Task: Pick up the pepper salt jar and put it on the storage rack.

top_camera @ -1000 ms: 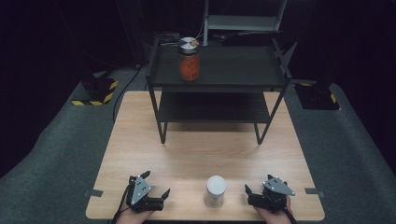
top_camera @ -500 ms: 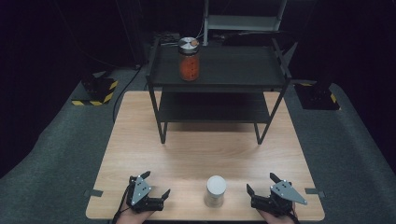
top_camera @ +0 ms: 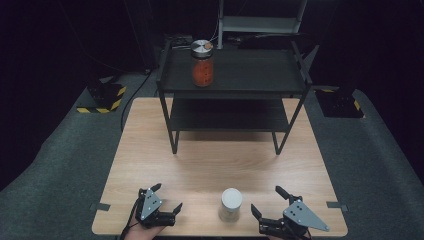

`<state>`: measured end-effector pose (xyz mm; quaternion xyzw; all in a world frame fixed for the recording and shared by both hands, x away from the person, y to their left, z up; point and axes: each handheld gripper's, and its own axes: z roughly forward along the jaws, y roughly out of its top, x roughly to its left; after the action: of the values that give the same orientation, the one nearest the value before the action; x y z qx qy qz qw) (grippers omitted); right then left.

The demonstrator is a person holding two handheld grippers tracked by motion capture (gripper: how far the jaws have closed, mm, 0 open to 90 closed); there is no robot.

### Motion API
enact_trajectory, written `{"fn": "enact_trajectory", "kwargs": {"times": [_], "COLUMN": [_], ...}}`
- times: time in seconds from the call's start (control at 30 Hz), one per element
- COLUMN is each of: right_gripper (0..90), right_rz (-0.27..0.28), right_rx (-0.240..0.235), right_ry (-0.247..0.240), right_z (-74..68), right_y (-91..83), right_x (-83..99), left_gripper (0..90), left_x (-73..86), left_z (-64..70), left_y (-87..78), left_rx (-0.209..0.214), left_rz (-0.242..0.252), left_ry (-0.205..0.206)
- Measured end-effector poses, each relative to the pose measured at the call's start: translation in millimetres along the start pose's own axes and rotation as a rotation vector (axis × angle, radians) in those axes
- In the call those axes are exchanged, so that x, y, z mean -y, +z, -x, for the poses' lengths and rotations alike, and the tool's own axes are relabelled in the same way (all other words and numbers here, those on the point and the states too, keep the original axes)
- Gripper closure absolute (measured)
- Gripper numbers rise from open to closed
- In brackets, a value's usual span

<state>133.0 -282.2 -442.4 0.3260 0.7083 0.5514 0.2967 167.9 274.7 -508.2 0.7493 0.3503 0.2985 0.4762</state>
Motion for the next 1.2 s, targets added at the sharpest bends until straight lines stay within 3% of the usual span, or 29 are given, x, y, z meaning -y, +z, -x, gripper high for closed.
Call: {"fn": "enact_trajectory", "kwargs": {"times": [0.3, 0.57, 0.63, 0.77, 0.97, 1.2], "right_gripper": [3.9, 4.0, 4.5, 6.7, 17.2, 28.5], "right_rz": [-0.010, -0.033, -0.028, -0.051, -0.049, -0.035], "right_rx": [-0.069, -0.109, -0.135, -0.143, -0.180, -0.182], "right_ry": [-0.018, -0.039, -0.015, -0.016, 0.019, 0.003], "right_z": [-11.9, -19.0, -17.2, -18.9, -14.8, -17.0], "right_y": [13.2, 26.0, 30.2, 39.2, 48.7, 54.2], "right_x": [-3.6, -4.5, -1.0, 1.0, 6.6, 9.3], "left_gripper": [0.9, 0.9, 0.9, 0.9, 0.9, 0.9], "left_x": [0.4, -2.3, -3.0, -3.6, -2.7, -1.2], "left_z": [-0.5, 2.3, 2.7, 2.8, 1.9, 1.0], "left_y": [-0.2, 1.5, 1.8, 2.2, 1.6, 1.2], "left_rx": [0.003, 0.004, 0.004, 0.005, 0.008, 0.013], "left_rz": [0.002, -0.010, -0.014, -0.017, -0.012, -0.004], "left_ry": [0.000, 0.027, 0.031, 0.033, 0.029, 0.024]}}
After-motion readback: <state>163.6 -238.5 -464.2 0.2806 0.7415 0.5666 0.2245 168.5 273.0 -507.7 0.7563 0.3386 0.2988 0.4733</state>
